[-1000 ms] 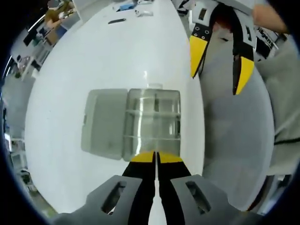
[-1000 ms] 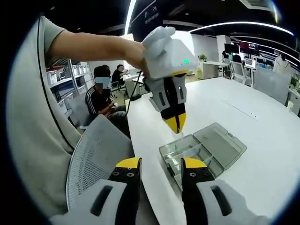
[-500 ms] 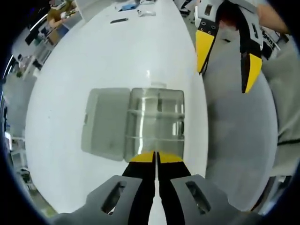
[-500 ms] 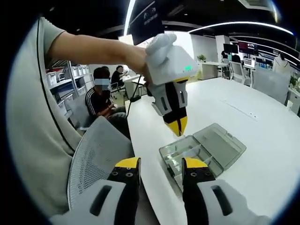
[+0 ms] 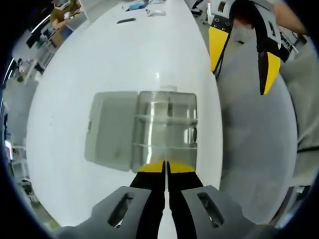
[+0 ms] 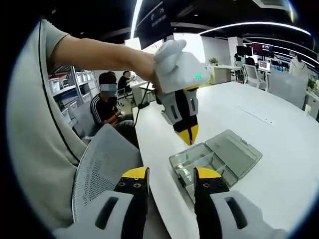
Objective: Insert the divider into the dual guide fixture by aligning both edges with the guide slots and pushing it downward to the bottom, including one-sided entry, uneven engagement, binding, and posture correction.
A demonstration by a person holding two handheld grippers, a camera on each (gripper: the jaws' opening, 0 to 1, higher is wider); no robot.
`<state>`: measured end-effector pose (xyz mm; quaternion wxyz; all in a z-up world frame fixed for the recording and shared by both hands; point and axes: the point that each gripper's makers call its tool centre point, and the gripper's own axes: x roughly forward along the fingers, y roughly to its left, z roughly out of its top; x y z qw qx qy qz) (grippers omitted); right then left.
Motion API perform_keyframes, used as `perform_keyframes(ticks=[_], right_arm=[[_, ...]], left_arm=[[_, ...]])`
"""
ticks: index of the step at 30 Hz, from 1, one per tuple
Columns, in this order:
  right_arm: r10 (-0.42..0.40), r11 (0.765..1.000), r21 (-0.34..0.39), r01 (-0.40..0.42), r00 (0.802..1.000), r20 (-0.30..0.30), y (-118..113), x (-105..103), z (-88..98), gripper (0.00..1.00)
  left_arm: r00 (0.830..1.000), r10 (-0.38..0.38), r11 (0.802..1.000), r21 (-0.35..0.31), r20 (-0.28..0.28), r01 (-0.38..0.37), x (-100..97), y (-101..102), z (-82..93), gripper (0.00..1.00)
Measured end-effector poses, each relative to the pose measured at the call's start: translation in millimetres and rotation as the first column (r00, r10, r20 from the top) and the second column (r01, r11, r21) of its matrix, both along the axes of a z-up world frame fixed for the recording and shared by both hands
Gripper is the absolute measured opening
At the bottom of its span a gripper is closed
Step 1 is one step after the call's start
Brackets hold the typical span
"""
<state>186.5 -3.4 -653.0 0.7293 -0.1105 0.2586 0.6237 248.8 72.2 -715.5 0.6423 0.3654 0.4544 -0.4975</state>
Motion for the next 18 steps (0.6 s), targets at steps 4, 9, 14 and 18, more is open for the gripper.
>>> perform_keyframes(ticks=[4, 9, 14, 18], right_arm=[[-0.003, 1.000, 0.002, 0.003, 1.000, -0.003, -0.9, 0.5, -0.2, 0.32], [-0.009, 1.000, 0.004, 0.009, 1.000, -0.008, -1.9, 1.0, -1.0, 0.32], [-0.011, 1.000, 0.004, 0.011, 1.000, -0.012, -2.4, 0.8, -1.7, 0.31], [-0.012, 1.000, 0.005, 0.013, 1.000, -0.015, -2.7, 1.1, -2.4, 0.31]], left_arm=[[1.000, -0.004, 1.000, 0.001, -0.002, 0.004, 0.3, -1.4, -1.1, 0.00], [1.000, -0.008, 1.000, 0.005, -0.006, 0.008, 0.1, -1.0, -4.9, 0.00], [1.000, -0.007, 1.000, 0.012, -0.005, 0.007, 0.7, 0.5, -6.8, 0.00], [1.000, -0.007, 1.000, 0.009, -0.008, 0.007, 0.9, -0.2, -8.2, 0.00]])
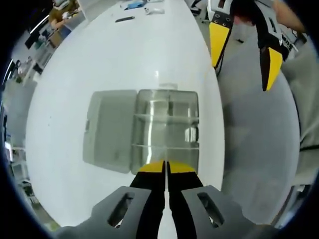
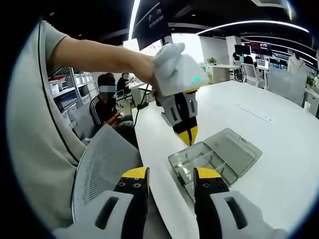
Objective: Insert the divider into the dual guide fixture by aligning both edges with the guide slots and pushing it downward to the bottom, including one-sided entry, uneven engagement, binding, and posture correction.
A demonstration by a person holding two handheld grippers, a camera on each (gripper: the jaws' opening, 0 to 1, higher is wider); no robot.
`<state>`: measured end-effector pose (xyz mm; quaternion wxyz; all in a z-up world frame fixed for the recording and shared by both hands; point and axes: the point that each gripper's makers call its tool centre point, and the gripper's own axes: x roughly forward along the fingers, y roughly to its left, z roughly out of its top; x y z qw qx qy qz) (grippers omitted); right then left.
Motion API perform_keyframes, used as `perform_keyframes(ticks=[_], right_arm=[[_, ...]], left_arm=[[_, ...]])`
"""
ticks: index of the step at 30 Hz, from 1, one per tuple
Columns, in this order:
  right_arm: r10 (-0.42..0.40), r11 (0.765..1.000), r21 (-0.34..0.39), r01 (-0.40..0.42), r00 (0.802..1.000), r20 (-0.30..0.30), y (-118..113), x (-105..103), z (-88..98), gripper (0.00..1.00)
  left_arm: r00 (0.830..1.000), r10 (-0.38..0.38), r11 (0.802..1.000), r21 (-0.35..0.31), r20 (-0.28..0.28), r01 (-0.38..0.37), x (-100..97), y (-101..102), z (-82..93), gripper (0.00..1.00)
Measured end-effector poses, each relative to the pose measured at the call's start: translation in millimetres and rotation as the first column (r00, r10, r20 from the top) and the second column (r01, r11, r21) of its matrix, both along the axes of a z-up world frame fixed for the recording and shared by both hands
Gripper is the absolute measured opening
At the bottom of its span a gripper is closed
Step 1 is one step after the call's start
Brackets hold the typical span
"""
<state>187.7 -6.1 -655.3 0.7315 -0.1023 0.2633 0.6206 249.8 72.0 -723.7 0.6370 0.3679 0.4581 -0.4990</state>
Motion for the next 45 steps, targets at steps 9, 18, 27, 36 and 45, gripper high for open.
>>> perform_keyframes(ticks=[9, 18, 27, 36, 45], right_arm=[[-0.003, 1.000, 0.001, 0.003, 1.000, -0.004, -0.9, 1.7, -1.0, 0.32], [-0.002, 1.000, 0.001, 0.002, 1.000, -0.007, -0.5, 1.8, -1.7, 0.32], [-0.003, 1.000, 0.003, 0.003, 1.000, -0.009, -0.1, 1.6, -1.9, 0.31], [-0.007, 1.000, 0.005, 0.007, 1.000, -0.009, -1.2, 1.9, -0.5, 0.31], [-0.006, 1.000, 0.006, 0.006, 1.000, -0.009, -1.1, 2.0, -0.1, 0.31]], left_arm=[[1.000, -0.004, 1.000, 0.001, 0.001, 0.004, 2.0, -0.8, -0.6, 0.00], [1.000, -0.005, 1.000, 0.001, -0.002, 0.005, -0.1, -0.6, -0.9, 0.00], [1.000, 0.002, 1.000, -0.001, 0.007, -0.002, 1.2, 1.0, 0.5, 0.00], [1.000, -0.006, 1.000, 0.003, 0.004, 0.006, 0.0, 0.9, -1.8, 0.00], [1.000, -0.026, 1.000, 0.013, 0.012, 0.026, 0.2, 1.6, -2.8, 0.00]])
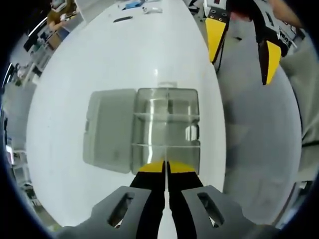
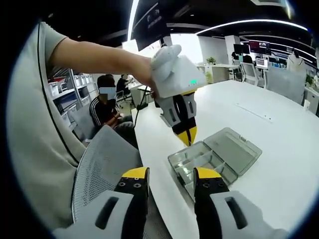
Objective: Insert the divider into the dual guide fixture by aligning both edges with the guide slots and pushing it downward to the bottom, including one-sided entry, uneven engagement, binding, and posture correction.
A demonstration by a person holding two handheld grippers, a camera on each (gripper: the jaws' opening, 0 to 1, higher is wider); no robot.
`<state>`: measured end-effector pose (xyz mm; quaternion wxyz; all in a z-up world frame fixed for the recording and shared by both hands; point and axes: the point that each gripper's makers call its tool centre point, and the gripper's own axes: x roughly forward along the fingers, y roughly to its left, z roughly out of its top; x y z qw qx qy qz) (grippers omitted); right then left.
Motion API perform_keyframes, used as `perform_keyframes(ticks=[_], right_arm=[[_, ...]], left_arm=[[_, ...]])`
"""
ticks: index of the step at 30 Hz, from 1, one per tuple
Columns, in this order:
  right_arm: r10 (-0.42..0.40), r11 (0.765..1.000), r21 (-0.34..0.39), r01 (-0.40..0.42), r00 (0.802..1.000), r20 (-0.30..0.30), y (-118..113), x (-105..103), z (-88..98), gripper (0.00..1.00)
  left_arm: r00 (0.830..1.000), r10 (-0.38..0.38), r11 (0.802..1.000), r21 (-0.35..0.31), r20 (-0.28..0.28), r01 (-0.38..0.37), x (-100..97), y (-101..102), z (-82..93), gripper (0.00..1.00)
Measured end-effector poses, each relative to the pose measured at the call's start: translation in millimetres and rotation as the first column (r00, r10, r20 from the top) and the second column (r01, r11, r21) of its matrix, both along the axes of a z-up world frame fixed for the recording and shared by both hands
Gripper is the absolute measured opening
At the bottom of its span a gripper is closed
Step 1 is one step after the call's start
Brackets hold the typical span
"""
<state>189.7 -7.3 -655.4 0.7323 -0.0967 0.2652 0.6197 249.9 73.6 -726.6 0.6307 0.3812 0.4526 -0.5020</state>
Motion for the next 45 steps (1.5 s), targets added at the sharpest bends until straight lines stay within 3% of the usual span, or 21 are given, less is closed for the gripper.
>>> perform_keyframes(ticks=[15, 45], right_arm=[[-0.002, 1.000, 0.001, 0.002, 1.000, -0.001, -0.2, 0.6, -1.1, 0.31], [-0.008, 1.000, 0.000, 0.008, 1.000, -0.007, -1.4, 1.2, -2.2, 0.31]], left_arm=[[0.997, -0.070, 0.997, 0.040, 0.015, 0.069, 0.4, -1.4, -6.6, 0.00], [0.998, -0.061, 0.997, 0.047, -0.006, 0.061, 0.1, -0.4, -14.6, 0.00]])
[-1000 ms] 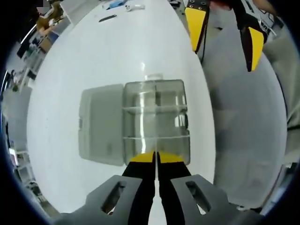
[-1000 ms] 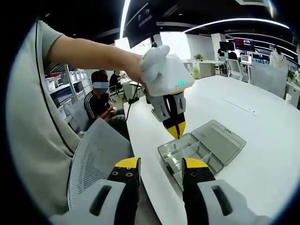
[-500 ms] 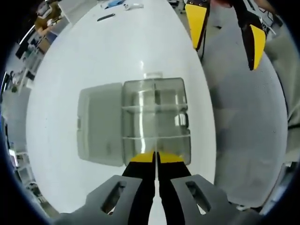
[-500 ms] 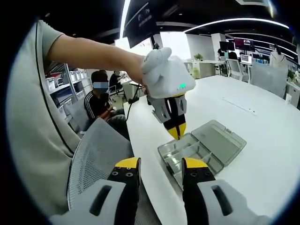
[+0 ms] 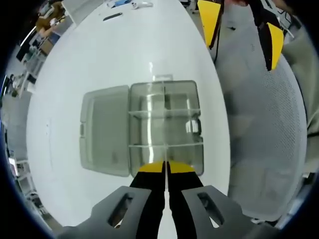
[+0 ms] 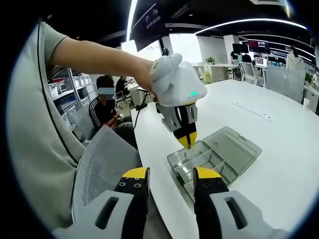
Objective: Insert the divider into the dual guide fixture by aligning both edges with the guide slots and pushing it downward to the bottom, including one-sided entry, uneven engagement, binding, and posture correction.
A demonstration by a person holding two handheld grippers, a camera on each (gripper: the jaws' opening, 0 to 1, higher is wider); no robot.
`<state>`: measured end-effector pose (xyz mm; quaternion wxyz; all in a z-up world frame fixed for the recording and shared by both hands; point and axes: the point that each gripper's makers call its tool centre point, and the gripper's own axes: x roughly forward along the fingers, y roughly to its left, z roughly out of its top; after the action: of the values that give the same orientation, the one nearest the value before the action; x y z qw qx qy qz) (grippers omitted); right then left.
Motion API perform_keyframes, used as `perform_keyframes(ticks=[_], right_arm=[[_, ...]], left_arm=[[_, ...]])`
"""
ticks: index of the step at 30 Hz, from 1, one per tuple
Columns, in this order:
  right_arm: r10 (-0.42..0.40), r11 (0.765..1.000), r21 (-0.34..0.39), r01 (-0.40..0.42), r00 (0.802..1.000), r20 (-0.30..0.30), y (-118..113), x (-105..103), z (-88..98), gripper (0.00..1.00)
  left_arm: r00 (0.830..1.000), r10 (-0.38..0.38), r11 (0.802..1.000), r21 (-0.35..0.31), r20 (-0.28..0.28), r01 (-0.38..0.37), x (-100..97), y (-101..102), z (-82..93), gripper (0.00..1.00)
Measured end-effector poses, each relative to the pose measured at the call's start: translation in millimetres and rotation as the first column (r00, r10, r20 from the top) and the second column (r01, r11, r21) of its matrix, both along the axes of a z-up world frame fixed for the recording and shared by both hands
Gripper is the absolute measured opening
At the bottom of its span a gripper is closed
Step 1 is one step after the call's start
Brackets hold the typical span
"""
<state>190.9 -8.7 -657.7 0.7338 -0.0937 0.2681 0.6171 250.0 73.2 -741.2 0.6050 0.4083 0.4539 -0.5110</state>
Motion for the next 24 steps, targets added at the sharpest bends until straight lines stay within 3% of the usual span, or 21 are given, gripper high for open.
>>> perform_keyframes(ticks=[24], right_arm=[[-0.008, 1.000, 0.007, 0.008, 1.000, 0.000, -0.6, 1.3, 1.2, 0.31]], left_arm=[[0.998, 0.054, 0.999, 0.005, -0.031, -0.054, 0.1, -0.5, 1.6, 0.00]])
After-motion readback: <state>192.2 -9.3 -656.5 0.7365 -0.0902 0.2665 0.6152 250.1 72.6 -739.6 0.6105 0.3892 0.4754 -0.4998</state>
